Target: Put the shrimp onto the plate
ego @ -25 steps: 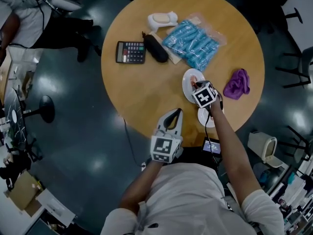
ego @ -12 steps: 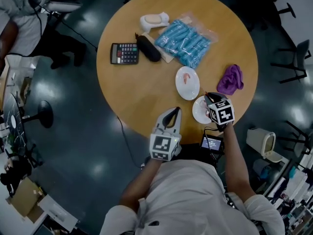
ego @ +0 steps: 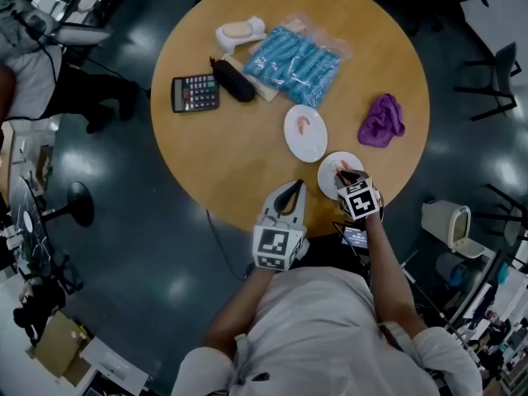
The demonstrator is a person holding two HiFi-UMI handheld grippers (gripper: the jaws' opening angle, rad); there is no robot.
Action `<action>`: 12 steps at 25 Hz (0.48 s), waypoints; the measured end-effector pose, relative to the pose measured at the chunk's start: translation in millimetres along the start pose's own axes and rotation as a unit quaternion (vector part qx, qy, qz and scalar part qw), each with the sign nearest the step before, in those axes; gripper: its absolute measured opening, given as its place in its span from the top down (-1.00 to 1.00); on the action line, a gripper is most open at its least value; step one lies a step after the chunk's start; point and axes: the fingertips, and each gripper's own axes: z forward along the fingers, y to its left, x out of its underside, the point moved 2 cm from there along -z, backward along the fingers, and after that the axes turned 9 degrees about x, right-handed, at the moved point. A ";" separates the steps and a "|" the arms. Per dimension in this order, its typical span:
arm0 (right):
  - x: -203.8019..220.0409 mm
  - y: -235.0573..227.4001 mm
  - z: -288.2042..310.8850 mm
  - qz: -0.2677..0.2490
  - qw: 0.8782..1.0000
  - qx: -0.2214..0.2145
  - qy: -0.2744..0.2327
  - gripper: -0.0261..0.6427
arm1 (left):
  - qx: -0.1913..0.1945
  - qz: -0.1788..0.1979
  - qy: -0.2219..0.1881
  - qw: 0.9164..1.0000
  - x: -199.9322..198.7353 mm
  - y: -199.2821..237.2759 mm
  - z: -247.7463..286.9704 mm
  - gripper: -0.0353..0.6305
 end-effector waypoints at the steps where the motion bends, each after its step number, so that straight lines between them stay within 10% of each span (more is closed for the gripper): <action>1: 0.5 0.3 1.9 -0.004 1.000 0.000 0.003 0.74 | -0.001 -0.001 -0.001 1.000 0.7 -0.2 0.8 0.87; 12: 2.0 -0.7 3.2 -0.014 1.000 0.020 0.004 0.73 | 0.008 0.000 0.001 1.000 -1.1 -6.6 2.9 0.87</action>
